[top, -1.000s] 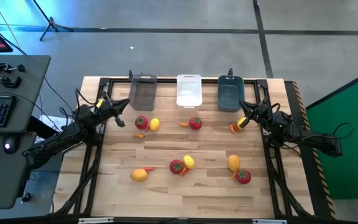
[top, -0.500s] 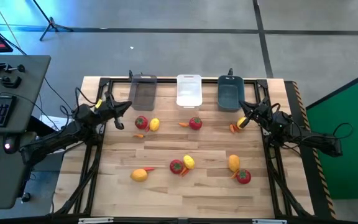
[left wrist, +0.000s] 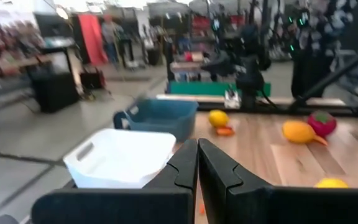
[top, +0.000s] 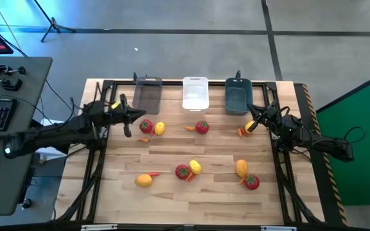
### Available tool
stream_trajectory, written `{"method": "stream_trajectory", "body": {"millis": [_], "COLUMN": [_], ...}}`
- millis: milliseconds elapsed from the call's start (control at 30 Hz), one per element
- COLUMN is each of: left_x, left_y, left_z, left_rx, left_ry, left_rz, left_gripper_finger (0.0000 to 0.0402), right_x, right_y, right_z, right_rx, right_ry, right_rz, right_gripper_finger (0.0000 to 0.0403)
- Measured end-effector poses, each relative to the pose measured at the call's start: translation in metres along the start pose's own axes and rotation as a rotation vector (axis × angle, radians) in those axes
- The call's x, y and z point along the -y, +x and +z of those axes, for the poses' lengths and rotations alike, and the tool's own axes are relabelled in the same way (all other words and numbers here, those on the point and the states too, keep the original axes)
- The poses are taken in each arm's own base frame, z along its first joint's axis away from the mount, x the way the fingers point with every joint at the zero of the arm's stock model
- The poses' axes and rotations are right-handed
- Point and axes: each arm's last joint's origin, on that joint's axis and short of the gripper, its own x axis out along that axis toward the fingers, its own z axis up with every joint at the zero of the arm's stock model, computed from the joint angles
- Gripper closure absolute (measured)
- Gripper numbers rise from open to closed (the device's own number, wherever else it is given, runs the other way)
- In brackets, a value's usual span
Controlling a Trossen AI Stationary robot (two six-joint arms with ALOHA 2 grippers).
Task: Sort produce into baskets
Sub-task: Put the red tomato into the white bin
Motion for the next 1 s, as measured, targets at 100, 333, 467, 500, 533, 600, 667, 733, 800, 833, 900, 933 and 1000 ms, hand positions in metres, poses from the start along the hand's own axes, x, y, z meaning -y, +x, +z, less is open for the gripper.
{"method": "stream_trajectory", "body": {"millis": [100,333,467,500,533,600,667,733,800,833,900,933,1000], "left_x": [0.001,0.003,0.004,0.005,0.005,0.005,0.005,0.006,0.009,0.01,0.013,0.013,0.015], "left_y": [0.008,0.026,0.037,0.04,0.043,0.05,0.058,0.068,0.078,0.082,0.091,0.094,0.098], "left_z": [0.01,0.025,0.023,0.022,0.02,0.017,0.012,0.007,0.004,0.002,0.001,0.001,0.0], "left_rx": [-0.075,-0.243,-0.374,-0.417,-0.464,-0.549,-0.626,-0.68,-0.718,-0.737,-0.78,-0.807,-0.876], "left_ry": [-0.005,-0.052,-0.081,-0.082,-0.083,-0.104,-0.144,-0.18,-0.194,-0.193,-0.178,-0.163,-0.119], "left_rz": [-0.025,-0.019,-0.013,-0.016,-0.015,-0.011,-0.001,0.006,0.003,-0.002,-0.015,-0.022,-0.041], "left_gripper_finger": [0.0401,0.0399,0.0388,0.0385,0.0381,0.0373,0.0365,0.0355,0.0344,0.0338,0.0326,0.032,0.0305], "right_x": [0.0,0.0,0.0,0.0,0.0,0.0,0.0,0.0,0.0,0.0,0.0,0.0,0.0], "right_y": [0.0,0.0,0.0,0.0,0.0,0.0,0.0,0.0,0.0,0.0,0.0,0.0,0.0], "right_z": [0.0,0.0,0.0,0.0,0.0,0.0,0.0,0.0,0.0,0.0,0.0,0.0,0.0], "right_rx": [0.001,0.0,0.0,0.0,0.0,0.0,0.0,0.0,0.001,0.0,0.0,0.0,0.0], "right_ry": [0.0,0.0,0.0,0.0,0.0,0.0,0.0,0.0,0.0,0.0,0.0,0.0,0.0], "right_rz": [0.0,0.0,0.001,0.0,0.0,0.0,0.0,0.0,0.0,0.0,0.0,0.0,0.0], "right_gripper_finger": [0.0402,0.0402,0.0402,0.0402,0.0402,0.0402,0.0402,0.0402,0.0402,0.0402,0.0402,0.0402,0.0402]}}
